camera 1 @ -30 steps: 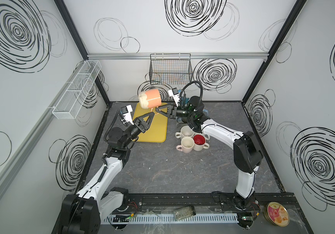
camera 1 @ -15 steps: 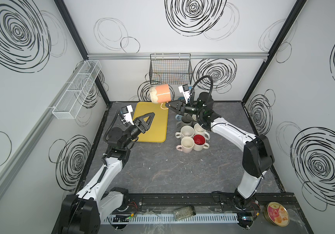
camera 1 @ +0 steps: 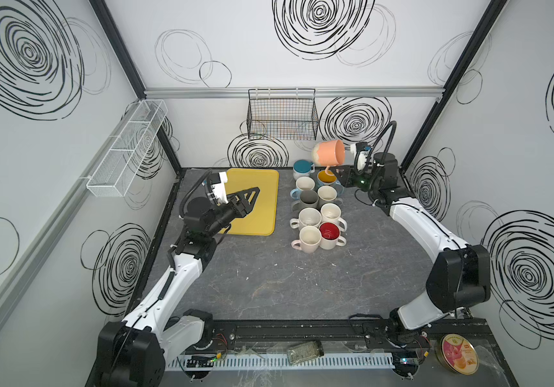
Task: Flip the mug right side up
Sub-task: 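Carry the peach mug toward the mugs with the right gripper while the left releases, then lower the peach mug upright beside the red-lined mug with the right gripper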
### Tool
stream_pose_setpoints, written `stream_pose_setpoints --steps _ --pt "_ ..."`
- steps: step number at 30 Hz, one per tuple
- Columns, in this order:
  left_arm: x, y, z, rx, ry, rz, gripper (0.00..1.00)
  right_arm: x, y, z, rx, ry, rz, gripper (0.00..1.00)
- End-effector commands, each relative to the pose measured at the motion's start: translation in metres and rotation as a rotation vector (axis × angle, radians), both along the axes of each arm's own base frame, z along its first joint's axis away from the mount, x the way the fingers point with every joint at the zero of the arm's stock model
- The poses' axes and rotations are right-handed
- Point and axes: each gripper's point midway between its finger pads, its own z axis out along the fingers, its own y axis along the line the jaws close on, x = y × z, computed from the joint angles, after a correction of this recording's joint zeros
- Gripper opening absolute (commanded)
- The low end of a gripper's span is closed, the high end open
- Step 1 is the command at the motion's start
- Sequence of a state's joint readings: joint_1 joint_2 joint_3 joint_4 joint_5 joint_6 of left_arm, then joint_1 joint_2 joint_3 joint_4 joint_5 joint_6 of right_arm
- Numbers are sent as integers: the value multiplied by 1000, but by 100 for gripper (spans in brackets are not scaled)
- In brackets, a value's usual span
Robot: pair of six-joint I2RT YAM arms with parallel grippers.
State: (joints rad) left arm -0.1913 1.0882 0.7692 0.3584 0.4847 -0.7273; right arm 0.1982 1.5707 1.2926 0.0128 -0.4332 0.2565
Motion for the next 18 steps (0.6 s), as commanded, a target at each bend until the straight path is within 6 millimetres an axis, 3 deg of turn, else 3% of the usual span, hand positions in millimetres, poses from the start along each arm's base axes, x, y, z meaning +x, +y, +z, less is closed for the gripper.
stream_pose_setpoints --steps 1,9,13,18 --pt "11 6 -37 223 102 82 58 0 -51 3 -126 -26 -156 0" --pt "28 -15 -65 379 176 61 59 -22 -108 -50 -336 102 -346 0" --pt "32 -23 -74 399 195 43 59 -37 -117 -72 -420 170 -352 0" --pt "32 -26 -85 402 209 28 59 -58 -125 -84 -541 169 -324 0"
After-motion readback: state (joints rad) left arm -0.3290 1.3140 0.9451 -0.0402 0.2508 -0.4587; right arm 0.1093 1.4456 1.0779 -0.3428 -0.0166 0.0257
